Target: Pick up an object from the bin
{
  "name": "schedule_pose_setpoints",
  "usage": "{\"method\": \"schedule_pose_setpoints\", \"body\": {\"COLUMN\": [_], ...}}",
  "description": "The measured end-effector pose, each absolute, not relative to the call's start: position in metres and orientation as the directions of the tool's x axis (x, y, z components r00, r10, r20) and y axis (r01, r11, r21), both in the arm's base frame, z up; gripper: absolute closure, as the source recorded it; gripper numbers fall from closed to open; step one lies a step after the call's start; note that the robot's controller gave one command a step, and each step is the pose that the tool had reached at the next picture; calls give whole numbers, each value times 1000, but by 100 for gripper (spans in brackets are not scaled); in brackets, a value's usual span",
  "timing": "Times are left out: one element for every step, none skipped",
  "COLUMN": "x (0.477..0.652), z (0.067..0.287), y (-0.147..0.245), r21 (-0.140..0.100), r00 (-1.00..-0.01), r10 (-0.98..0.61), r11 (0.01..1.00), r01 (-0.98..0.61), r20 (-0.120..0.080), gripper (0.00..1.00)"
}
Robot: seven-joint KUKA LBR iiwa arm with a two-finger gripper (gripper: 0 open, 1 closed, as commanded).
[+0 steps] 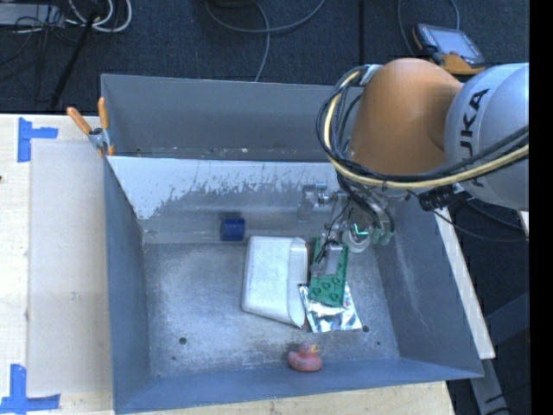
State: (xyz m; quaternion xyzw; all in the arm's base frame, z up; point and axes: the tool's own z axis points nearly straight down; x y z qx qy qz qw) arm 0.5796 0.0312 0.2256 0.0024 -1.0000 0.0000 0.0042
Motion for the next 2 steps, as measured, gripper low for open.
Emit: {"method": "schedule_pose_setpoints", "body": {"x": [559, 561], "z": [73, 76], "y": [-49, -48], "r21": [1, 0], "r00": [-969, -970], "r10": [-246, -244], "r11": [969, 970], "r01": [-246, -244], "r20": [4, -2], "gripper": [0, 100]}}
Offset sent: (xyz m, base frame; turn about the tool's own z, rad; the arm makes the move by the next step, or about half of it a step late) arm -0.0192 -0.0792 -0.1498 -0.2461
